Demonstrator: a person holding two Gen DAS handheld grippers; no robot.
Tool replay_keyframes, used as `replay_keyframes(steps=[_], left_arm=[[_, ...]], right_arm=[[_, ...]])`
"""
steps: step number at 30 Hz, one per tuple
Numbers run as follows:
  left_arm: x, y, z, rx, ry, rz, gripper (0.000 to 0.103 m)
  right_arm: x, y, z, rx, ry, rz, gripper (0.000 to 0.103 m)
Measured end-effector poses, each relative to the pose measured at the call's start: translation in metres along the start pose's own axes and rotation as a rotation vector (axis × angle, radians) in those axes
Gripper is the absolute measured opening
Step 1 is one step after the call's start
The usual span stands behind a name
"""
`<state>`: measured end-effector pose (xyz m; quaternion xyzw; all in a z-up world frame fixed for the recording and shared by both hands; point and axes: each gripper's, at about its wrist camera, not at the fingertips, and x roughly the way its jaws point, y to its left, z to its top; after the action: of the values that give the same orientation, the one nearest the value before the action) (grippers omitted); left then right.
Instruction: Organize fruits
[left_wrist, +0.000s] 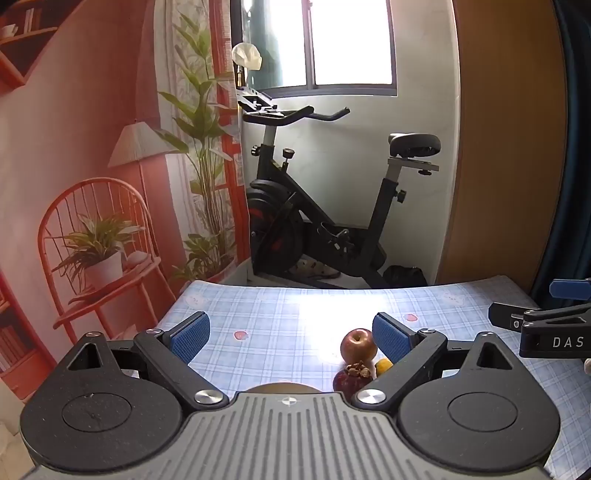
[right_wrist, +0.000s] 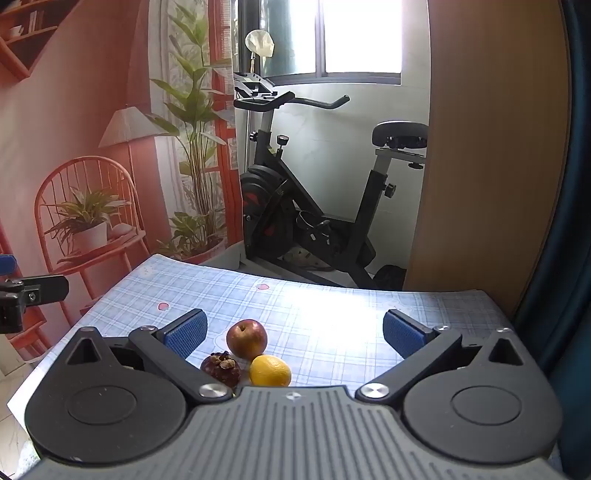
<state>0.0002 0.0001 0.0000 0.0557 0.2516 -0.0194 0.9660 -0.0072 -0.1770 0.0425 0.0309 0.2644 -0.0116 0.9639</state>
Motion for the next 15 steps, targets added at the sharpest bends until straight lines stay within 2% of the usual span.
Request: replay_keyframes(steps=[3, 13, 15], left_arm=[[0.0000, 0.0006, -0.0003, -0.012, 0.007, -0.020, 0.096], [-0.0035, 0.0009, -0.0029, -0.008, -0.015, 0.006, 0.096], [-0.0047, 0.0008, -0.0020, -0.011, -0.015, 0.007, 0.096]], right_arm=[[-0.0016, 0.0002, 0.0021, 0.000, -0.001, -0.006, 0.103], [0.0009, -0.0082, 0.0015, 0.006, 0.002, -0.006, 0.103], [-0.0002, 0.0001, 0.0004, 0.008, -0.003, -0.012, 0.103]])
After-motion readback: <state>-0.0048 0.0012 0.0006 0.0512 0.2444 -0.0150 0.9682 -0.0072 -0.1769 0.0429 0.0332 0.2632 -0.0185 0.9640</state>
